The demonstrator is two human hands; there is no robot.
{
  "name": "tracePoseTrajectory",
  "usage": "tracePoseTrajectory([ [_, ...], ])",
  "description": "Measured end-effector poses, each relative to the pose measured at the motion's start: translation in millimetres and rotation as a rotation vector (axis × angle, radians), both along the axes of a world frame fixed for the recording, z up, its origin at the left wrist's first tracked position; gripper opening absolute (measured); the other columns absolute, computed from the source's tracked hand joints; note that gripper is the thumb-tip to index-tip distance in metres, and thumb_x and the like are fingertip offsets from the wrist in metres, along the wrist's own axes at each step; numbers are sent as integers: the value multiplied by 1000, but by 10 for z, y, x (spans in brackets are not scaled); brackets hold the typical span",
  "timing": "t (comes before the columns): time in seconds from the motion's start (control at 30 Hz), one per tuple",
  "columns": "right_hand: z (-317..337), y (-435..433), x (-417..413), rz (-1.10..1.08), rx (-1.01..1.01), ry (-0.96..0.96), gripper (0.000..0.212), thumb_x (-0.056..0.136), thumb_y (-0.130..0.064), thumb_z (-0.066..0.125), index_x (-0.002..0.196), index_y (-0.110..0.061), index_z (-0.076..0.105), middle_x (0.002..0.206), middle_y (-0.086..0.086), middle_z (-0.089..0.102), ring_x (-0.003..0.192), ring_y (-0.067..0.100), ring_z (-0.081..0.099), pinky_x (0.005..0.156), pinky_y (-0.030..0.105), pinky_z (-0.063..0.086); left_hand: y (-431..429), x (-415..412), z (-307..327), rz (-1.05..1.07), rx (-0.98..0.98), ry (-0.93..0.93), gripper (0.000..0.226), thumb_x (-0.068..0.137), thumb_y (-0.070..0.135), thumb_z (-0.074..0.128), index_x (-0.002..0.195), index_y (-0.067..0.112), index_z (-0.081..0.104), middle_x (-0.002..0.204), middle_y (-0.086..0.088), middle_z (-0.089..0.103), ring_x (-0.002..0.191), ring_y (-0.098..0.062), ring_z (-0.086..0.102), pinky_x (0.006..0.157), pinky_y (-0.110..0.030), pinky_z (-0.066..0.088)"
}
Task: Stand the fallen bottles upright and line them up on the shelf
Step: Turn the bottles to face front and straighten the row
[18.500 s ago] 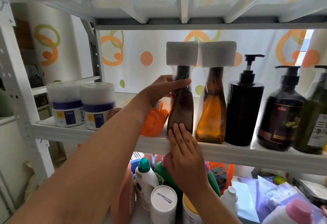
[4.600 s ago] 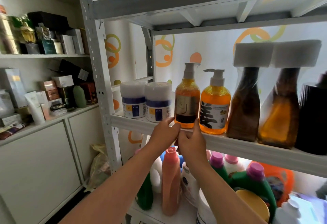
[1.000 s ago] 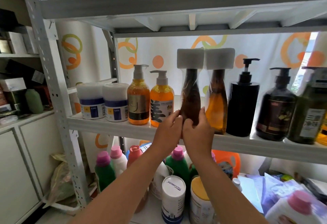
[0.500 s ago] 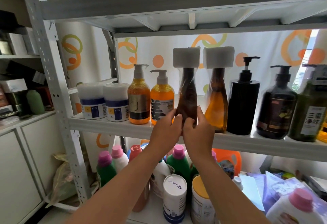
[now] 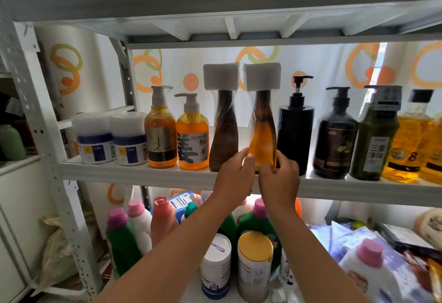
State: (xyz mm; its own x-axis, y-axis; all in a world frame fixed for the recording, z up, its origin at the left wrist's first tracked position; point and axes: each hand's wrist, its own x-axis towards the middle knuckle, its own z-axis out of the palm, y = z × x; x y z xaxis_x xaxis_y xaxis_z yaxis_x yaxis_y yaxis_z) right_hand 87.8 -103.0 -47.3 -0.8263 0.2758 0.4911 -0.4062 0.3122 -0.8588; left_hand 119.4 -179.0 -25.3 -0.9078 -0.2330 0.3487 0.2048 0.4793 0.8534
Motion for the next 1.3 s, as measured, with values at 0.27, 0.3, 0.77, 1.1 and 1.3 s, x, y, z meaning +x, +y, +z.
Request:
tracePoseTrajectory([
  [0.27,19,30,-1,0,27,14,25,92,-19,50,112,-8,60,96,2,48,73,7,45,55,7,28,-11,-3,-29,-5,-98,22,28,100,31,32,118,25,51,77,5,60,70,-10,58,68,-26,51],
  [0.3,19,25,1,2,30,18,26,92,-19,50,113,-8,60,99,3,51,75,8,45,56,7,29,-2,-2,-38,5,-118,28,26,100,32,32,115,24,52,75,6,59,70,-11,58,67,-24,50],
  [0.77,-91,343,11,-98,-82,140,41,89,-6,49,130,-11,46,128,8,45,103,18,51,68,5,33,419,51,-70,-51,-113,169,41,97,36,34,135,27,45,128,-2,58,105,-11,58,91,-28,50],
  [1.1,-67,648,-136,62,99,47,41,93,-13,50,133,-8,43,97,2,57,86,16,54,63,8,37,745,-155,-60,-130,108,-53,50,100,34,32,148,28,21,111,2,58,92,-8,52,88,-30,44],
  [1.3,-148,659,-168,46,98,26,38,90,-14,49,127,-7,50,76,9,63,66,20,57,56,28,43,756,-143,-72,-102,172,-60,47,100,33,34,146,27,26,83,18,50,79,1,51,78,-24,46],
])
